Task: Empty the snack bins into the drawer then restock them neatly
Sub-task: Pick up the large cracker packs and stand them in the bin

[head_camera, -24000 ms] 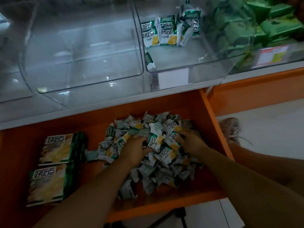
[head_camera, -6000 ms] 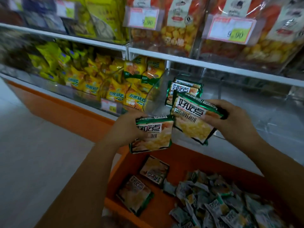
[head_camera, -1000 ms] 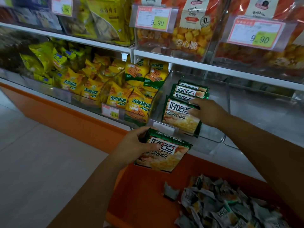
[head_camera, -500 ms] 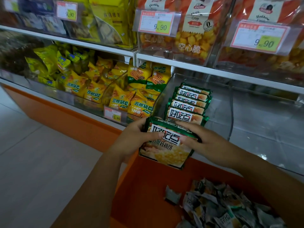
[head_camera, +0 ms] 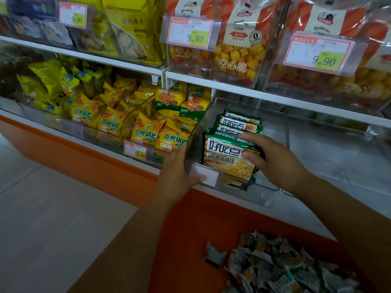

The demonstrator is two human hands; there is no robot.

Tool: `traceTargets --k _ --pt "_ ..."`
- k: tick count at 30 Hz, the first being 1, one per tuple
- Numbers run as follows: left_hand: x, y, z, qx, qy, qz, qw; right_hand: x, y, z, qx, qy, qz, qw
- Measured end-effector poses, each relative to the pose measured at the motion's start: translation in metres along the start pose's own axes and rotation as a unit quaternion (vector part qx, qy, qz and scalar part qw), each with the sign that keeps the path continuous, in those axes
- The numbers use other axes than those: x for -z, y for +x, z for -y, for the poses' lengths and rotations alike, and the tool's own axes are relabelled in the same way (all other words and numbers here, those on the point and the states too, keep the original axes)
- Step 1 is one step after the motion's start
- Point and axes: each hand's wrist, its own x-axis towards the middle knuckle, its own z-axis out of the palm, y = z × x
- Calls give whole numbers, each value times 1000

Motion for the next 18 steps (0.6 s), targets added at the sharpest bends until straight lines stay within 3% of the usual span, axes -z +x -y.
traceTargets --k 7,18 --pt "-8 6 16 -14 35 -14 999 -25 11 -12 -48 -51 52 996" --pt "-8 6 17 -20 26 -20 999 -44 21 -15 -55 -65 64 994"
